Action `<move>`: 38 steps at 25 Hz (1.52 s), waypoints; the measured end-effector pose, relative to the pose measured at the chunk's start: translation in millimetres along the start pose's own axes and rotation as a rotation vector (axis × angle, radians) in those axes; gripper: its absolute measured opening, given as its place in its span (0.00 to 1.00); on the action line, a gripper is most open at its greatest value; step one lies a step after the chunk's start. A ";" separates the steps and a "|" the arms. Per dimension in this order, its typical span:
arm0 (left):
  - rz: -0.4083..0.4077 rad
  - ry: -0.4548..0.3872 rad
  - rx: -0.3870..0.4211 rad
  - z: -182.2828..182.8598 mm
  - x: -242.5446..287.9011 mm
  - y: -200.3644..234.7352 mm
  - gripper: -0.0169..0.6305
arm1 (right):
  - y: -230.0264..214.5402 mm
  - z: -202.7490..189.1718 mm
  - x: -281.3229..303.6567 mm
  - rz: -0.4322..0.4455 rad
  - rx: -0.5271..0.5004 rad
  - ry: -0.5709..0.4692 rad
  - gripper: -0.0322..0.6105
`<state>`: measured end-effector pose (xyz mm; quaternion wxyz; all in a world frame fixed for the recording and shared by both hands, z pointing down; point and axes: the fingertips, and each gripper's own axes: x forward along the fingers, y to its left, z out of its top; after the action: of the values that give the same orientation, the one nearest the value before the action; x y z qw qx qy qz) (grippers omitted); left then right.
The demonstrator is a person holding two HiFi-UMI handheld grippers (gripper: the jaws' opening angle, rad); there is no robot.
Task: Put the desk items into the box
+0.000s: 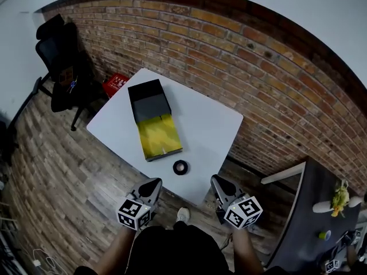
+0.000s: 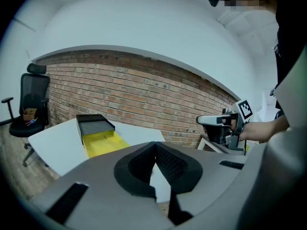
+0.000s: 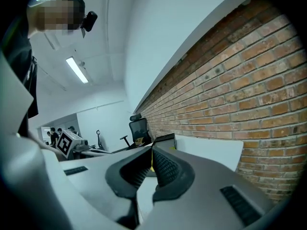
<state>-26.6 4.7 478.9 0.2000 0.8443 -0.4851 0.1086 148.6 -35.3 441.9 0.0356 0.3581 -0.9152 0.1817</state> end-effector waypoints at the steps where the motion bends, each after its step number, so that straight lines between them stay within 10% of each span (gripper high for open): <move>1: 0.003 0.006 -0.004 0.1 4.5 0.2 0.05 | -3.0 -0.2 3.2 0.008 -0.003 0.007 0.08; 16: 0.045 0.035 -0.004 -5.0 50.5 17.4 0.05 | -24.8 -5.6 32.0 0.072 0.002 0.065 0.08; 38: -0.179 0.237 0.135 -45.8 110.3 38.6 0.05 | -24.0 -43.4 78.9 -0.070 0.011 0.132 0.08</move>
<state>-3.6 -77.9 570.5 0.2075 0.8771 -0.3723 0.2216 103.3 -86.7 505.1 0.1003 0.3774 -0.8967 0.2084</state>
